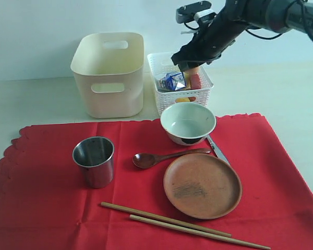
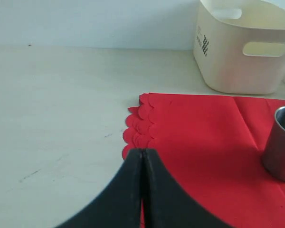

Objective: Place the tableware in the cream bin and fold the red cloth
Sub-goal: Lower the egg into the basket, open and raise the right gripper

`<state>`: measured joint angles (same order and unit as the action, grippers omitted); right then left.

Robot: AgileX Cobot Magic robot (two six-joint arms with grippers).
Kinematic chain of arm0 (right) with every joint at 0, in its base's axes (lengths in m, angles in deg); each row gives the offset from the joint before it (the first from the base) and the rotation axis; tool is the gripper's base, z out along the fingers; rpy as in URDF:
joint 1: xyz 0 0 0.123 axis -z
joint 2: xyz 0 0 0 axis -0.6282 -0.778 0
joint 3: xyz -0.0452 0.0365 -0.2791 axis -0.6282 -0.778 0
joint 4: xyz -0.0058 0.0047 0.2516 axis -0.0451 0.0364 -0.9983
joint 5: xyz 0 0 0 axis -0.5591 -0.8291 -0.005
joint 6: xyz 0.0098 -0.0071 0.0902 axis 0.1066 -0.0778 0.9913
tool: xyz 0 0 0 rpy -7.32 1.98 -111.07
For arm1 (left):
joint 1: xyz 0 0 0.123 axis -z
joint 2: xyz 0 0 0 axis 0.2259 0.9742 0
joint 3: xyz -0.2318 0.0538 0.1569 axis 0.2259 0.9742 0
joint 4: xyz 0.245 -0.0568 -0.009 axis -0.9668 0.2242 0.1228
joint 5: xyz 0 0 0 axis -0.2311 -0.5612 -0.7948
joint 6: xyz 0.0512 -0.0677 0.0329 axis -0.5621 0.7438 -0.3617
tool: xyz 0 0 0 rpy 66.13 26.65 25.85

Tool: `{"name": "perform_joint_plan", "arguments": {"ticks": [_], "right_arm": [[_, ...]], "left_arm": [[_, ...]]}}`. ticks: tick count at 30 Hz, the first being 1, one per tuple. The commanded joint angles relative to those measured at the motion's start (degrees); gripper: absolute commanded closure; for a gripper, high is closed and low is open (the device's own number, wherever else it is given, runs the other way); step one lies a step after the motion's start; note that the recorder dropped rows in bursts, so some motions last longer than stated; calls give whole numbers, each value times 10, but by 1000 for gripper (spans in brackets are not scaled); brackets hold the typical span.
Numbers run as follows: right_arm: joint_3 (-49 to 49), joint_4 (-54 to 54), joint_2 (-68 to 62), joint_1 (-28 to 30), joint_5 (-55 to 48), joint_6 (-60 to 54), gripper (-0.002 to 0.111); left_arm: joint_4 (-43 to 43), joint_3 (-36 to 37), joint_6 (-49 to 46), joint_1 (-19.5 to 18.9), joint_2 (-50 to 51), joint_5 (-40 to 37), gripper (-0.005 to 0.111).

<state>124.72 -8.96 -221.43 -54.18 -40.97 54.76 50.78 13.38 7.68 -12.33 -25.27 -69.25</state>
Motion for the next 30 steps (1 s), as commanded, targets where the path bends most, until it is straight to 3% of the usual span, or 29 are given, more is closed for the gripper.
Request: {"name": "perform_joint_plan", "arguments": {"ticks": [1,7,19,22,30], "right_arm": [[31,-2,-34,1,-16,-15,108],[34,6,-52,1,-21,-23,93],[34,9,-53,1,-21,-32,40],[34,9,-49,1,-20,-32,34],[34,9,-18,1,-39,-32,34]], "left_arm": [[2,2,-2,-2,-3,7,107],[2,2,-2,-2,-3,7,107],[2,2,-2,-2,-3,7,107],[2,2,-2,-2,-3,7,107],[2,2,-2,-2,-3,7,107]]}}
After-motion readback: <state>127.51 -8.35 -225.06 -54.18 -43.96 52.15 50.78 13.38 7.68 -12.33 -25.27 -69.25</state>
